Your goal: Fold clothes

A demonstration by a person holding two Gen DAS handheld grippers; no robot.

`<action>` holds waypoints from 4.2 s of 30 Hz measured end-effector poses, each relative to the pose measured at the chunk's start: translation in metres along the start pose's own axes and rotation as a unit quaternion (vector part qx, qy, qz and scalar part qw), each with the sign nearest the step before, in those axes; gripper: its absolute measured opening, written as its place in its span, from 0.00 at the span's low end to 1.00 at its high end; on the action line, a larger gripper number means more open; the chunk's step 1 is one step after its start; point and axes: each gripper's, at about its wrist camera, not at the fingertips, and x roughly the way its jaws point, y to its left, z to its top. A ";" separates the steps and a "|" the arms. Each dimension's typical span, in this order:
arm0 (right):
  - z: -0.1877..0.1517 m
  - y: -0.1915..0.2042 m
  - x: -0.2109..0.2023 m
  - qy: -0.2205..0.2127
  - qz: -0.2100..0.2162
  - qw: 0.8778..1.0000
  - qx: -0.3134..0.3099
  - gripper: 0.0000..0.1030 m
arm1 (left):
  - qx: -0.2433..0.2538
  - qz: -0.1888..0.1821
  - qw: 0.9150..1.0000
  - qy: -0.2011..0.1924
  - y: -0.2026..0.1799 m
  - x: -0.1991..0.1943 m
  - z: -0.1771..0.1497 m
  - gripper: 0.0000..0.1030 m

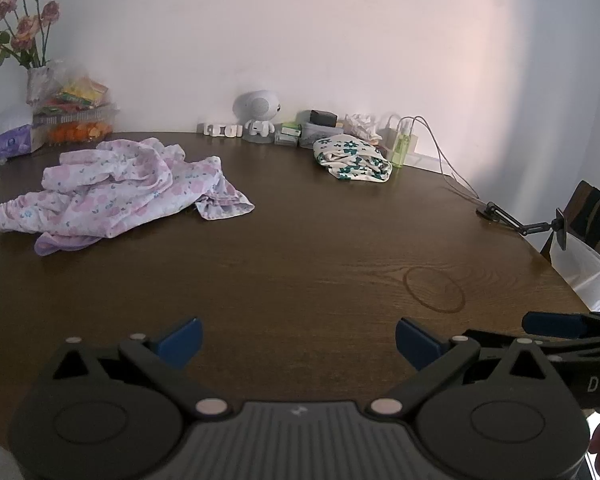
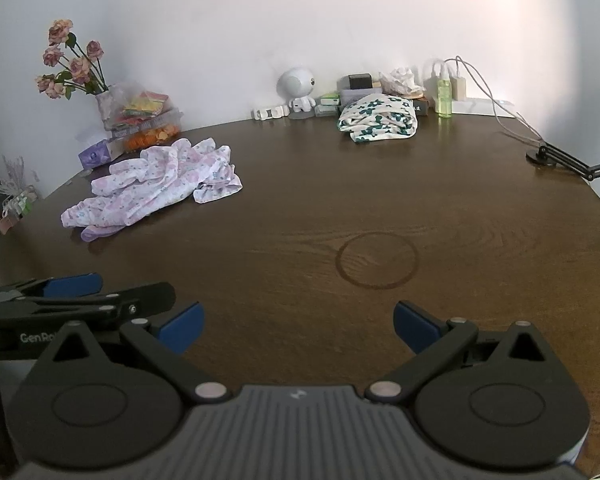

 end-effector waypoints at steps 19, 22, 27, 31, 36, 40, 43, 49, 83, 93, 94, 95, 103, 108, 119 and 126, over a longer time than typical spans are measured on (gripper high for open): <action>0.003 0.006 0.003 0.009 -0.006 1.000 0.002 1.00 | -0.005 0.001 1.000 -0.002 0.006 0.002 -0.001 1.00; 0.003 0.007 0.003 0.009 -0.006 1.000 0.001 1.00 | -0.005 0.001 1.000 -0.001 0.006 0.002 -0.001 1.00; 0.003 0.006 0.004 0.009 -0.006 1.000 0.001 1.00 | -0.005 0.002 1.000 -0.001 0.006 0.002 -0.002 1.00; 0.002 0.005 0.004 0.009 -0.006 1.000 0.000 1.00 | -0.006 0.002 1.000 0.000 0.005 0.003 -0.002 1.00; 0.002 0.006 0.005 0.010 -0.006 1.000 -0.001 1.00 | -0.006 0.002 1.000 0.001 0.005 0.003 -0.003 1.00; 0.002 0.006 0.005 0.010 -0.006 1.000 -0.001 1.00 | -0.006 0.002 1.000 0.001 0.006 0.003 -0.003 1.00; 0.002 0.005 0.005 0.011 -0.005 1.000 -0.001 1.00 | -0.006 0.002 1.000 0.002 0.006 0.003 -0.002 1.00; 0.001 0.005 0.005 0.011 -0.006 1.000 -0.001 1.00 | -0.007 0.002 1.000 0.002 0.007 0.004 -0.003 1.00; 0.054 0.028 0.036 0.002 0.048 0.998 -0.046 1.00 | 0.000 0.009 1.000 -0.010 0.047 0.015 0.039 1.00; 0.138 0.076 0.109 0.000 0.084 0.991 -0.101 1.00 | 0.029 0.080 0.996 -0.037 0.113 0.053 0.107 1.00; 0.146 0.081 0.121 0.002 0.087 0.991 -0.103 1.00 | 0.030 0.092 0.995 -0.035 0.119 0.061 0.113 1.00; 0.154 0.086 0.134 0.006 0.090 0.990 -0.105 1.00 | 0.030 0.105 0.994 -0.031 0.128 0.071 0.120 1.00; 0.202 0.115 0.246 0.069 0.084 0.989 -0.103 1.00 | 0.044 0.163 0.986 0.008 0.178 0.134 0.149 1.00; 0.210 0.121 0.303 0.105 0.070 0.987 -0.101 0.99 | 0.054 0.163 0.985 0.029 0.190 0.161 0.151 0.93; 0.205 0.124 0.344 0.133 0.093 0.982 -0.094 0.53 | 0.065 0.132 0.988 0.036 0.192 0.184 0.144 0.79; 0.208 0.119 0.334 0.107 0.105 0.985 -0.084 0.08 | 0.057 0.101 0.993 0.037 0.196 0.189 0.150 0.20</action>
